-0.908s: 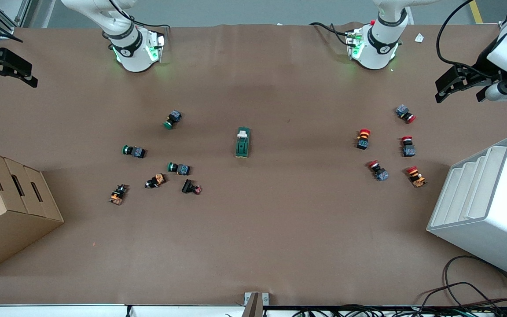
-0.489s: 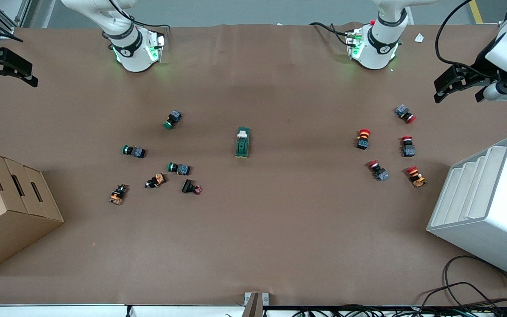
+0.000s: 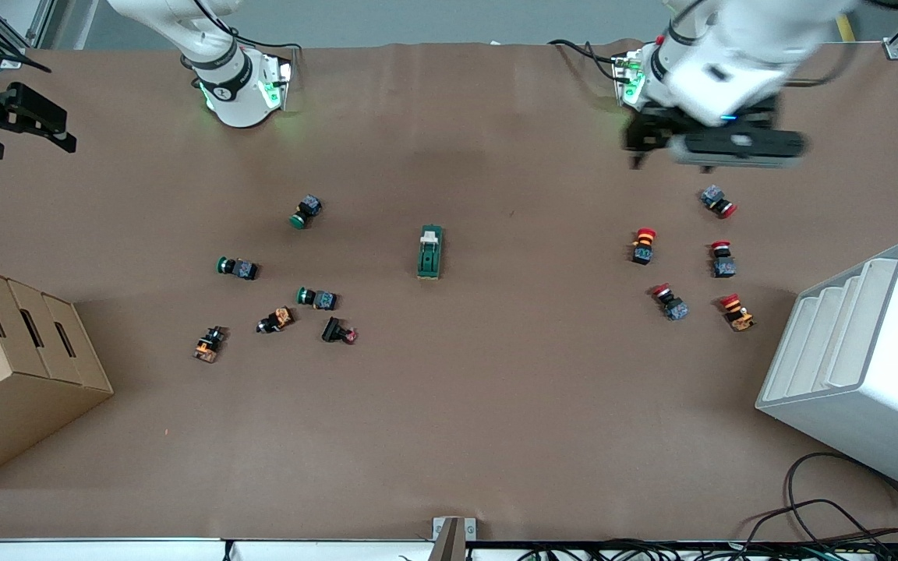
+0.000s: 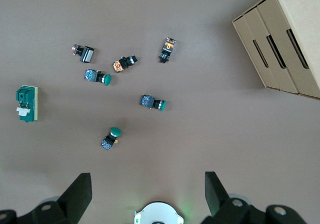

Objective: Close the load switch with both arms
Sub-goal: 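Move the left gripper over the green load switch, then lower the left gripper to the switch while the right gripper approaches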

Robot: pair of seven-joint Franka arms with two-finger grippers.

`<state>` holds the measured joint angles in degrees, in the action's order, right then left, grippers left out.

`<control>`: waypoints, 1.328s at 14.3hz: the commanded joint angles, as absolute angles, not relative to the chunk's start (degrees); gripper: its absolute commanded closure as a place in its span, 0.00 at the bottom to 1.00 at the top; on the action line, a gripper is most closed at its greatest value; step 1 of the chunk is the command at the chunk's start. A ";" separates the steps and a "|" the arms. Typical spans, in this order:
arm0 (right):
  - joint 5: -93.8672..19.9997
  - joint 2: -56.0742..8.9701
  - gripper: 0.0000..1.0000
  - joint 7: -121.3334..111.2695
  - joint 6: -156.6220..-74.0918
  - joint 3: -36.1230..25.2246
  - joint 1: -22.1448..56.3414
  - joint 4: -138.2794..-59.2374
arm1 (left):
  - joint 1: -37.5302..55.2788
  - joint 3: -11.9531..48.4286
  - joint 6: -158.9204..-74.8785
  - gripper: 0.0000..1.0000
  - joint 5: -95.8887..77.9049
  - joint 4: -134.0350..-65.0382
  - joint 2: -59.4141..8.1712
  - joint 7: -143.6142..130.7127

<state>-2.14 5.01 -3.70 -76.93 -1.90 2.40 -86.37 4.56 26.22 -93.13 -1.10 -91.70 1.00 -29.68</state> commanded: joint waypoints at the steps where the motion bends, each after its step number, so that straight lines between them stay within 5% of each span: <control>1: -3.25 5.54 0.00 -3.52 -76.55 -2.37 2.46 -86.57 | 7.98 31.01 -97.36 0.00 0.96 -90.88 -4.29 -44.59; 10: -3.25 5.54 0.00 -3.60 -76.64 -2.46 2.29 -86.57 | 35.30 31.99 -107.40 0.00 29.76 -92.72 -24.32 -100.22; 19: -2.81 4.57 0.00 -3.08 -77.34 -2.64 1.85 -86.05 | 43.33 31.90 -112.06 0.00 64.72 -101.58 -36.37 -124.49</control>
<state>-2.36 4.94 -3.65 -77.08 -2.77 2.36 -86.37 42.53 32.02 -110.71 56.84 -98.11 -35.32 -117.89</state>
